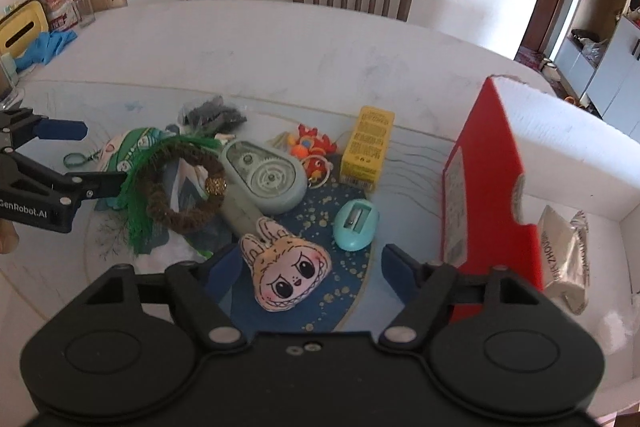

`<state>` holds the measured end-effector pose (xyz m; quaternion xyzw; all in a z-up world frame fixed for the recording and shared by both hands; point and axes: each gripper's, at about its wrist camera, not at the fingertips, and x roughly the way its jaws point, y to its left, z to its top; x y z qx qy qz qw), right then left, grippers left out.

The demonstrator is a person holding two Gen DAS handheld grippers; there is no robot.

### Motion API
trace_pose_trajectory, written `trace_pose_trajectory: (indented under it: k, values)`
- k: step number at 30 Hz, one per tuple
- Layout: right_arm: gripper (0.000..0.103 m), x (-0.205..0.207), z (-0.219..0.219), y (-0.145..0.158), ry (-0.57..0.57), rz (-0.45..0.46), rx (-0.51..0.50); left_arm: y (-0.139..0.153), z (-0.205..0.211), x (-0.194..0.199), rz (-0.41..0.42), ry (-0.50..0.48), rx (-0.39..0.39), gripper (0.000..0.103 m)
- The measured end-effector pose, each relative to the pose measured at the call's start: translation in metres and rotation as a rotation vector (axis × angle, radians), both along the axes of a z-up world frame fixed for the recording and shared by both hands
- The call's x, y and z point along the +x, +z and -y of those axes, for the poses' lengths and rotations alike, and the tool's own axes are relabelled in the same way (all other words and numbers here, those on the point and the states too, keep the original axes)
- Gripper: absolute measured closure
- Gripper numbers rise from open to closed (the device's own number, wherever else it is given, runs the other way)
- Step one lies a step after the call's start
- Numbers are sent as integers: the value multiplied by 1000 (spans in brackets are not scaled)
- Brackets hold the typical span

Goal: Organize objects
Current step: 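Grasp the cartoon bunny plush with the right tool while the left tool grasps the green cartoon pouch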

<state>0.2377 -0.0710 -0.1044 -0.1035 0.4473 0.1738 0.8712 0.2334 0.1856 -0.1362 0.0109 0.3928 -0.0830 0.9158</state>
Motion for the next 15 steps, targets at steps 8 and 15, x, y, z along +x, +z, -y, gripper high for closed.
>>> trace_pose_trajectory:
  k: [8, 15]
  values:
    - [31, 10, -7, -18, 11, -65, 9, -7, -2, 5, -34, -18, -48, 1]
    - [43, 12, -8, -21, 19, -92, 14, -9, -3, 6, -52, -27, -81, 19]
